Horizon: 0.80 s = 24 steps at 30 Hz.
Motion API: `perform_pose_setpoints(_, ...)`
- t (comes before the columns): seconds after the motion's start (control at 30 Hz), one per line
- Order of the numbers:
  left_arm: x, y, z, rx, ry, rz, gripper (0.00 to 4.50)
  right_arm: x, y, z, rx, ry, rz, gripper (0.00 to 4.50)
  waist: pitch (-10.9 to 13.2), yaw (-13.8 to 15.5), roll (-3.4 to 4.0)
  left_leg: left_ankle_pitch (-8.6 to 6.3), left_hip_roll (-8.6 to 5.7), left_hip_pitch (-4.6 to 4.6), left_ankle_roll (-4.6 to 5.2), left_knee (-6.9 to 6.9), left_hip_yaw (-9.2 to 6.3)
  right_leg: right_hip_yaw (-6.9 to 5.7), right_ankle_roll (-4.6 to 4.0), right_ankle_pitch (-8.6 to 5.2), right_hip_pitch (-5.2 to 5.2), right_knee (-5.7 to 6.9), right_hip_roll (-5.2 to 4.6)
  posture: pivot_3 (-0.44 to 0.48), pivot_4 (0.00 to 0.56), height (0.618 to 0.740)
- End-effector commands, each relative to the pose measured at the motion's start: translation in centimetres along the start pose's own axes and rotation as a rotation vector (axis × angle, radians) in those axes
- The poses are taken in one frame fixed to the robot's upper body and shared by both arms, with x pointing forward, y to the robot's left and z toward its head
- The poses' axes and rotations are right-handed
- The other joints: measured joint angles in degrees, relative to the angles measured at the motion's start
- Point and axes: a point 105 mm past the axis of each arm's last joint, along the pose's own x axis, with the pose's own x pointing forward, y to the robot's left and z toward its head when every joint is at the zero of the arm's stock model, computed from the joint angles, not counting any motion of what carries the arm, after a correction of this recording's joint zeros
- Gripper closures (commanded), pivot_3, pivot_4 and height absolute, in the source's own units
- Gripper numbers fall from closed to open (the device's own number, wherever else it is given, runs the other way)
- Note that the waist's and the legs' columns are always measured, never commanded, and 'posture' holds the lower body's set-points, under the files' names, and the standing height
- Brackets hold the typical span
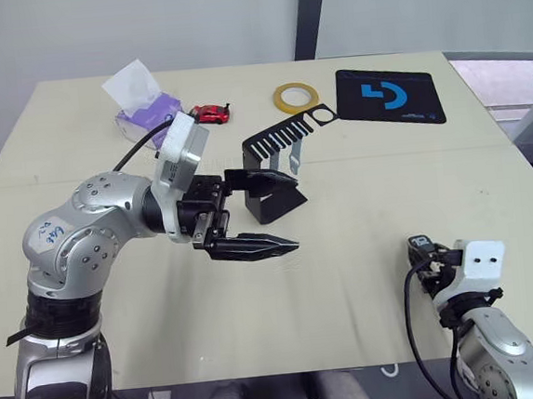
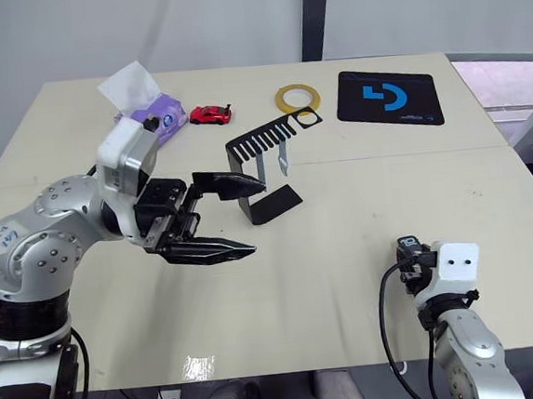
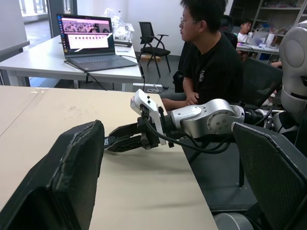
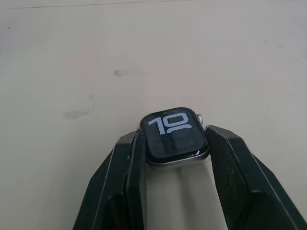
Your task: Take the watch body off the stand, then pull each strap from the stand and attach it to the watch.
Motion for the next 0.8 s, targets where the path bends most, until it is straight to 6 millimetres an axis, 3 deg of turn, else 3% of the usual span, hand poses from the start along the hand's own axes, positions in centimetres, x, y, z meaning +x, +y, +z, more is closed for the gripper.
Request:
perform_pose_setpoints(0.03, 0.1, -0.5, 0.4, 0.035, 0.008, -0.011, 0.0, -0.1, -0.3, 0.5, -0.004, -0.027, 0.004, 3.0, 0.0, 0.1, 0.0, 0.0, 0.0, 0.0, 0.0, 0.0, 0.0, 0.0, 0.0, 0.0, 0.0, 0.0, 0.0, 0.0, 0.15, 0.738)
perform_pose_setpoints(0.13, 0.1, -0.4, 0.5, 0.036, 0.006, -0.009, 0.0, -0.3, -0.4, 0.1, -0.003, -0.016, 0.006, 3.0, 0.0, 0.1, 0.0, 0.0, -0.01, 0.0, 0.0, 0.0, 0.0, 0.0, 0.0, 0.0, 0.01, 0.0, -0.02, 0.0, 0.15, 0.738)
perform_pose_setpoints(0.2, 0.1, -0.4, 0.5, 0.037, 0.005, -0.008, 0.0, -0.4, -0.4, -0.2, -0.002, -0.005, 0.006, 2.0, 0.0, 0.1, 0.0, 0.0, -0.01, 0.01, 0.0, 0.0, -0.01, 0.0, 0.0, 0.0, 0.01, 0.01, -0.01, 0.0, 0.15, 0.738)
perform_pose_setpoints(0.23, 0.2, -0.3, 0.5, 0.038, 0.004, -0.008, 0.0, -0.5, -0.5, -0.4, -0.003, 0.001, 0.005, 1.82, 0.0, 0.2, 0.0, 0.0, 0.0, 0.01, 0.0, 0.0, -0.01, -0.01, 0.0, 0.0, 0.01, 0.01, -0.01, 0.0, 0.15, 0.738)
perform_pose_setpoints(0.3, 0.2, -0.3, 0.6, 0.038, 0.003, -0.008, 0.0, -0.7, -0.6, -0.6, -0.013, 0.008, 0.005, 0.77, 0.0, 0.2, 0.0, 0.0, 0.0, 0.01, 0.0, 0.0, -0.01, -0.01, 0.0, 0.0, 0.01, 0.01, -0.02, 0.0, 0.15, 0.738)
perform_pose_setpoints(0.37, 0.2, -0.2, 0.6, 0.038, 0.003, -0.008, 0.0, -1.1, -0.7, -0.7, -0.022, 0.015, 0.0, 0.1, 0.0, 0.3, 0.0, 0.0, -0.01, 0.02, 0.0, 0.0, 0.0, 0.0, 0.0, 0.0, 0.02, 0.02, -0.02, 0.0, 0.15, 0.738)
perform_pose_setpoints(0.53, 0.0, -0.3, 0.6, 0.033, 0.002, -0.011, 0.0, -3.6, -0.8, 0.8, -0.054, 0.004, 0.018, 0.1, 0.0, 1.1, 0.03, 0.0, 0.0, 0.02, 0.0, 0.0, -0.01, -0.01, 0.0, 0.0, 0.01, 0.04, -0.01, 0.0, 0.15, 0.738)
perform_pose_setpoints(0.73, -0.2, 0.0, 0.2, 0.029, -0.002, 0.003, 0.0, -6.4, -0.3, 3.1, -0.165, 0.017, 0.171, 0.1, 0.0, 1.3, 0.01, -0.03, -0.07, 0.07, 0.05, 0.08, 0.01, -0.03, 0.01, 0.0, 0.14, 0.0, 0.04, 0.0, 0.15, 0.738)
perform_pose_setpoints(0.8, -0.2, 0.2, 0.0, 0.034, -0.005, 0.02, 0.0, -7.2, -1.1, 4.0, -0.215, 0.029, 0.225, 0.1, 0.0, 1.4, 0.01, -0.04, -0.09, 0.07, 0.06, 0.09, -0.03, -0.06, 0.02, 0.0, 0.14, 0.0, 0.1, 0.0, 0.15, 0.738)
